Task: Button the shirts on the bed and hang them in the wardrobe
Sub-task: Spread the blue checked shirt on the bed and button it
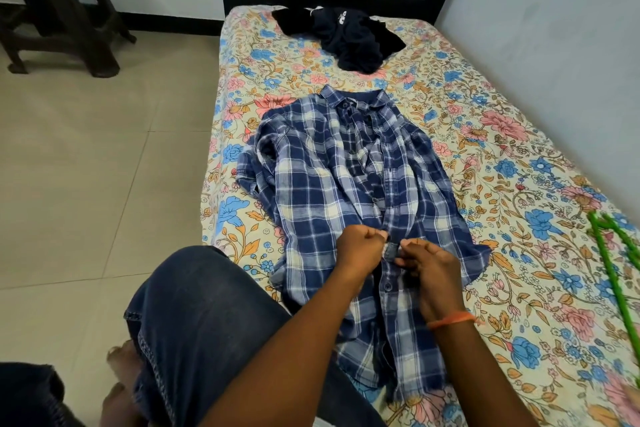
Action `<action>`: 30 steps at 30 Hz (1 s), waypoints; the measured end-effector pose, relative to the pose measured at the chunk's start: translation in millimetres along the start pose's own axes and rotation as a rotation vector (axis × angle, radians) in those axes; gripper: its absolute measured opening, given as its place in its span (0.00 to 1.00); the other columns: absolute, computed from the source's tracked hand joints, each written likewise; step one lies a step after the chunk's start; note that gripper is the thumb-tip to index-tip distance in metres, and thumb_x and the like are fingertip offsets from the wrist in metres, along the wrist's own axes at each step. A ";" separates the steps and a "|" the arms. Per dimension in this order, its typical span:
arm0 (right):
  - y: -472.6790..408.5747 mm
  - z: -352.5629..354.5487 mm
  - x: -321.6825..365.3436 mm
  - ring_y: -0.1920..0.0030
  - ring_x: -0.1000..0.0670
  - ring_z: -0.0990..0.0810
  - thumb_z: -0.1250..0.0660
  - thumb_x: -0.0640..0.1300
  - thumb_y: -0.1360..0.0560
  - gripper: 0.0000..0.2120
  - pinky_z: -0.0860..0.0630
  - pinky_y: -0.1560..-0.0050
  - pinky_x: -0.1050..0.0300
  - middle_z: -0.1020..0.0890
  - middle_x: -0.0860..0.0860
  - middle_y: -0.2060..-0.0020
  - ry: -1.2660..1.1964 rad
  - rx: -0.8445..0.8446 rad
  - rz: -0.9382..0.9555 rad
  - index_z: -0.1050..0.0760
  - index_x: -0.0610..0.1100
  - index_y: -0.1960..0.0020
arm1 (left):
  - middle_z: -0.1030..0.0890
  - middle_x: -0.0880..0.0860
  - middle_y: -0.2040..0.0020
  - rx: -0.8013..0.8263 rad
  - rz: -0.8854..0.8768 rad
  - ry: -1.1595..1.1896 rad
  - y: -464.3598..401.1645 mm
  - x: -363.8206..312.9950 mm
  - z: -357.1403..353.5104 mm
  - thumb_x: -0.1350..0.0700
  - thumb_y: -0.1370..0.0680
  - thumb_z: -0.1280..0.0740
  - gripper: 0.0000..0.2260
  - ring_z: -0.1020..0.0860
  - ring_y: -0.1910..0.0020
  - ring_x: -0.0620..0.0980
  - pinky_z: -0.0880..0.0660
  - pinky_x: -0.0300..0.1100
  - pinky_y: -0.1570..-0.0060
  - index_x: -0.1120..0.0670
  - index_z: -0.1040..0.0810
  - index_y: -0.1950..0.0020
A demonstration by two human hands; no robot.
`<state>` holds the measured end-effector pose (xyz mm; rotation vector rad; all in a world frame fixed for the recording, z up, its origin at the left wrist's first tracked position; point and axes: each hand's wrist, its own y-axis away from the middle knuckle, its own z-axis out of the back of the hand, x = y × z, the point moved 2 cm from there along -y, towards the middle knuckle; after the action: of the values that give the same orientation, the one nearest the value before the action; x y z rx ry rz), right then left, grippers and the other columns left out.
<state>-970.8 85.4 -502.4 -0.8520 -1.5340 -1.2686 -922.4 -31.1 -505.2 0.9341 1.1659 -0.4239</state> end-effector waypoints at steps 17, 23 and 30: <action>-12.1 6.8 12.7 0.64 0.47 0.17 0.29 0.37 0.25 0.03 0.22 0.66 0.58 0.16 0.46 0.65 0.354 -0.031 0.147 0.19 0.41 0.58 | 0.20 0.56 0.63 -0.003 -0.201 -0.404 1.3 -1.2 -2.7 0.58 0.20 0.34 0.11 0.22 0.63 0.54 0.23 0.48 0.61 0.61 0.22 0.61; -40.7 -32.2 48.6 0.62 0.56 0.22 0.27 0.40 0.27 0.03 0.30 0.61 0.68 0.21 0.54 0.63 0.834 -0.032 0.583 0.21 0.45 0.56 | 0.27 0.52 0.45 -0.047 -0.602 -0.911 6.9 -13.5 -3.4 0.54 0.26 0.31 0.11 0.32 0.44 0.54 0.31 0.51 0.46 0.56 0.24 0.46; -71.1 -43.0 36.6 0.61 0.48 0.22 0.23 0.43 0.31 0.09 0.23 0.57 0.54 0.22 0.49 0.64 0.997 -0.008 0.471 0.22 0.41 0.58 | 0.22 0.52 0.66 -0.045 -0.443 -0.679 -26.7 -20.0 10.8 0.54 0.25 0.37 0.07 0.23 0.66 0.52 0.22 0.50 0.62 0.55 0.24 0.61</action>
<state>-1038.1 25.8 -489.5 -0.4113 -0.4942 -1.0743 -942.6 -58.5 -496.6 0.4191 0.7363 -0.9812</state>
